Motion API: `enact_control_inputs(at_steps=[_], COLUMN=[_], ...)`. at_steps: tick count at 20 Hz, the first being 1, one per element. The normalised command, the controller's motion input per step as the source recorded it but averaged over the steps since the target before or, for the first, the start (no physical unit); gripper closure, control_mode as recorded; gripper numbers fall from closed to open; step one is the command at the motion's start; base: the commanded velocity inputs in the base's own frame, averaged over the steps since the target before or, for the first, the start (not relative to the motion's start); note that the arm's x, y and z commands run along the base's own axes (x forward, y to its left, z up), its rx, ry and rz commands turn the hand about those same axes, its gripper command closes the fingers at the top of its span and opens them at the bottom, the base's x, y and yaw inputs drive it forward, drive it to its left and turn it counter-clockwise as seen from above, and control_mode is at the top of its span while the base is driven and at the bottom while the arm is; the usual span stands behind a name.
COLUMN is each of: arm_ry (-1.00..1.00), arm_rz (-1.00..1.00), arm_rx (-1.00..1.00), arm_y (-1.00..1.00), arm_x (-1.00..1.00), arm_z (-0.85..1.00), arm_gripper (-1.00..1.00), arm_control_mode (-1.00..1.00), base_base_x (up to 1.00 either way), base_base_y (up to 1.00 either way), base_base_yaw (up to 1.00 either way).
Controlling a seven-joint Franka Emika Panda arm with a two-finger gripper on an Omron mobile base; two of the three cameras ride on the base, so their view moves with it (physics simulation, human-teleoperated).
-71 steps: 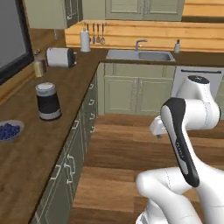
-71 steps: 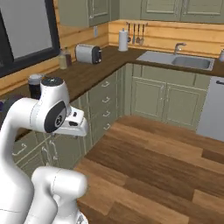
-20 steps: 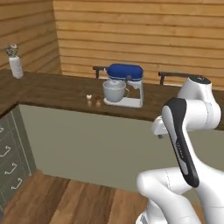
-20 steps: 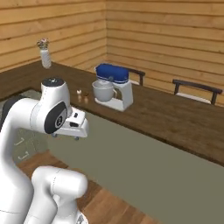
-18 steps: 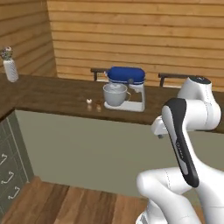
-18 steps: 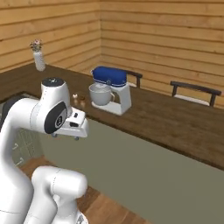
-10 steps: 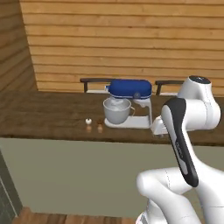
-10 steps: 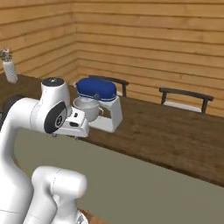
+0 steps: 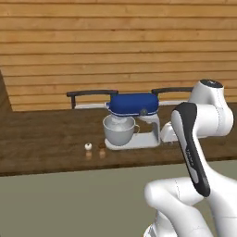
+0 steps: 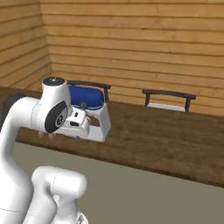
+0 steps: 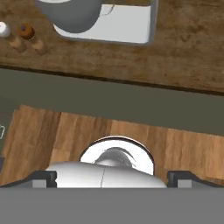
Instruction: Navigate to the stand mixer.
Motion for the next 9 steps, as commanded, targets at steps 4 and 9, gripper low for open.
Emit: enact_control_inputs(at_steps=[4, 9], arm_ry=[0.00, 0.00], arm_rz=[0.00, 0.00], arm_rx=[0.00, 0.00], arm_y=[0.00, 0.00], arm_x=[0.00, 0.00], arm_z=[0.00, 0.00], arm_gripper=[-1.00, -1.00], arm_control_mode=[1.00, 1.00], base_base_x=[0.42, 0.51], base_base_y=[0.40, 0.50], base_base_yaw=[-0.26, -0.24])
